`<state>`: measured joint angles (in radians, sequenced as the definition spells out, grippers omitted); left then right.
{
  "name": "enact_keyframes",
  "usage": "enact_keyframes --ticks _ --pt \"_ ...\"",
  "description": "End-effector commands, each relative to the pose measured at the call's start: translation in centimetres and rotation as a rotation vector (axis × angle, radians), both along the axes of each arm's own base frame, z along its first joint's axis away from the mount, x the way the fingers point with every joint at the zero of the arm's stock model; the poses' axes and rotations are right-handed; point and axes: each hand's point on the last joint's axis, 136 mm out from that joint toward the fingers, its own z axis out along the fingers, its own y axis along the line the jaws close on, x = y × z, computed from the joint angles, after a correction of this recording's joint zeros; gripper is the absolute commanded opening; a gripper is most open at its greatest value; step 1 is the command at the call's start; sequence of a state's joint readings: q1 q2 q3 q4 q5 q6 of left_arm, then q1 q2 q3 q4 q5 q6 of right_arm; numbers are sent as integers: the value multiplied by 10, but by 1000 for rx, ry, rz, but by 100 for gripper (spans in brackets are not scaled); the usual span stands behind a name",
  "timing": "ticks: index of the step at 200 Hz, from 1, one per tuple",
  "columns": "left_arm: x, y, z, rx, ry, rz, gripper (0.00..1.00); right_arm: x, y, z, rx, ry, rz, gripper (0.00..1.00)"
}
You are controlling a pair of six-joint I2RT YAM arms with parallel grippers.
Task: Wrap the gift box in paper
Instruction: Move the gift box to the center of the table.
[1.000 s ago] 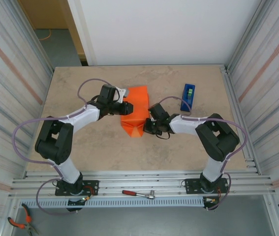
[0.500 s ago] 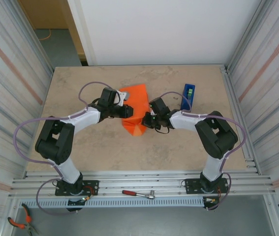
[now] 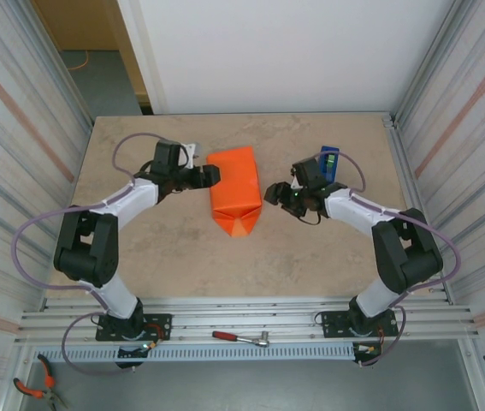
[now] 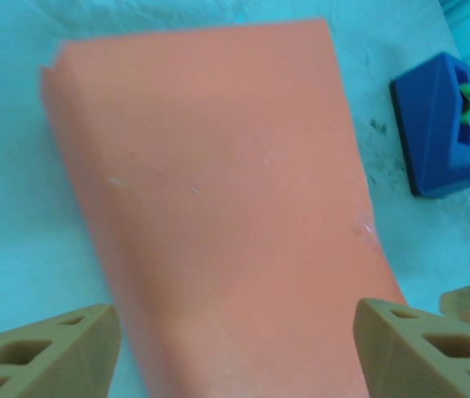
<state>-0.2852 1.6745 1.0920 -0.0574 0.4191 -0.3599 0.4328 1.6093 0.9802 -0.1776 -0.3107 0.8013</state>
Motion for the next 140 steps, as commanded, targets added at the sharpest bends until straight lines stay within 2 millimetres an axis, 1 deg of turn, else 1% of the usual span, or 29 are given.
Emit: enact_keyframes --ticks 1,17,37,65,81,114,129,140 --pt "6 -3 -1 -35 30 -26 80 15 12 14 33 -6 71 64" --pt "8 -8 -9 -54 59 -44 81 29 21 12 44 8 91 64" --pt "8 -12 -22 -75 95 -46 80 41 33 0 65 39 99 61" --pt "1 -22 -35 -110 124 -59 74 47 44 -15 89 69 100 52" --pt "-5 -32 -40 -114 134 -87 71 43 50 -18 99 79 116 44" --pt "-22 -48 -41 -133 136 -133 65 30 53 -24 91 88 130 32" --pt "-27 -52 -40 -137 131 -136 64 27 52 -25 89 90 129 32" --pt "-29 -51 -40 -130 127 -123 64 25 49 -24 87 89 128 33"
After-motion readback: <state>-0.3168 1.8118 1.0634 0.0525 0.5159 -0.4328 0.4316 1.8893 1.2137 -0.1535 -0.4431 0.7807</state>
